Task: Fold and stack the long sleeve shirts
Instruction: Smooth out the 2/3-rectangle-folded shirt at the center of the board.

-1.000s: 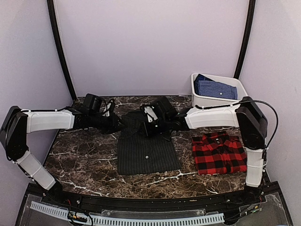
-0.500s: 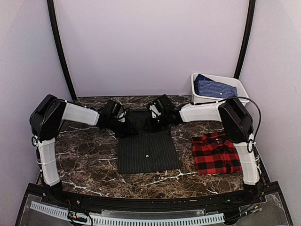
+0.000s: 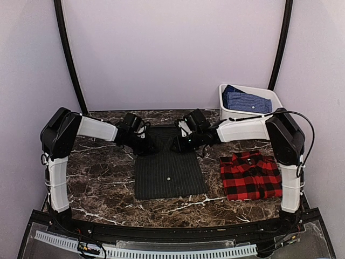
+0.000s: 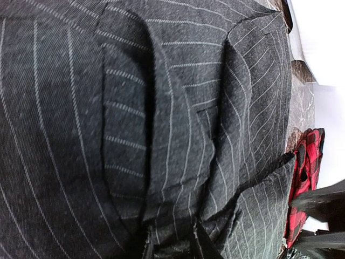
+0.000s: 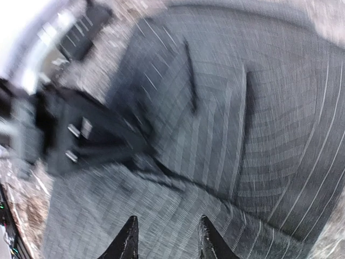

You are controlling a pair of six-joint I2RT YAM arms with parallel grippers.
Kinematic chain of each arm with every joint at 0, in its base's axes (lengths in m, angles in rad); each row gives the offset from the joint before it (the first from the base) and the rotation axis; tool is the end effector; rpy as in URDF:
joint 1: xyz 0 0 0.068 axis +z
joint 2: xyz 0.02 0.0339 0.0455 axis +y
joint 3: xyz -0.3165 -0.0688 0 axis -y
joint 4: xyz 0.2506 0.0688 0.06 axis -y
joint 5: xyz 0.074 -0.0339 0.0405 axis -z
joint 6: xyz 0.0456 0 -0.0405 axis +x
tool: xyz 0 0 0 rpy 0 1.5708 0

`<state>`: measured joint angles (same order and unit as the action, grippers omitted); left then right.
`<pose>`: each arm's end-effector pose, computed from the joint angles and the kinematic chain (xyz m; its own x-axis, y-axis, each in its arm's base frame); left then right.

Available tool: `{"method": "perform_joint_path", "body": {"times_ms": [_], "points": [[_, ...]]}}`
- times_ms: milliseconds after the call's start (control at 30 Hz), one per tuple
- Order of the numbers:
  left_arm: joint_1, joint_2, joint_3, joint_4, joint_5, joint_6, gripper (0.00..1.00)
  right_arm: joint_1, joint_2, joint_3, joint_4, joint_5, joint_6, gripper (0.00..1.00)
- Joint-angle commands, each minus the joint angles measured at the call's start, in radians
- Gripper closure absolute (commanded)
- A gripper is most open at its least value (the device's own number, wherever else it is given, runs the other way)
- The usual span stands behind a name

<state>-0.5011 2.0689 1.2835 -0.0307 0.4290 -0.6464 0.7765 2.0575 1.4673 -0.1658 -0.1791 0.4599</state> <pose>0.4031 -0.2424 0.1727 -0.9237 -0.1186 -0.3643 0.1634 0.7382 -0.6545 0.3482 0.3535 0.2221 -0.7857 -0.1595 -0.5977 -0.4836 0.7610 0.4325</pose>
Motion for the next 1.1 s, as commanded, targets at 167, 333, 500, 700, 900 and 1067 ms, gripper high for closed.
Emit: {"method": "perform_joint_path", "body": {"times_ms": [167, 333, 500, 700, 900, 1067], "points": [[0.006, 0.023, 0.073, -0.075, -0.020, 0.055, 0.75, -0.033, 0.029, -0.133, 0.048, 0.077, 0.114, 0.67], [0.007, -0.045, 0.113, -0.123, -0.096, 0.069, 0.59, -0.037, -0.031, -0.244, 0.107, 0.090, 0.177, 0.67], [0.007, -0.127, 0.100, -0.133, -0.148, 0.078, 0.51, -0.039, -0.082, -0.307, 0.133, 0.099, 0.207, 0.67], [-0.013, -0.263, -0.032, -0.107, -0.099, 0.057, 0.53, -0.040, -0.139, -0.297, 0.129, 0.105, 0.183, 0.63], [-0.067, -0.457, -0.293, -0.061, -0.031, -0.004, 0.57, -0.035, -0.269, -0.301, 0.078, 0.097, 0.143, 0.59], [-0.116, -0.556, -0.419, -0.035, 0.047, -0.045, 0.60, 0.033, -0.370, -0.409, 0.060, 0.105, 0.161, 0.60]]}}
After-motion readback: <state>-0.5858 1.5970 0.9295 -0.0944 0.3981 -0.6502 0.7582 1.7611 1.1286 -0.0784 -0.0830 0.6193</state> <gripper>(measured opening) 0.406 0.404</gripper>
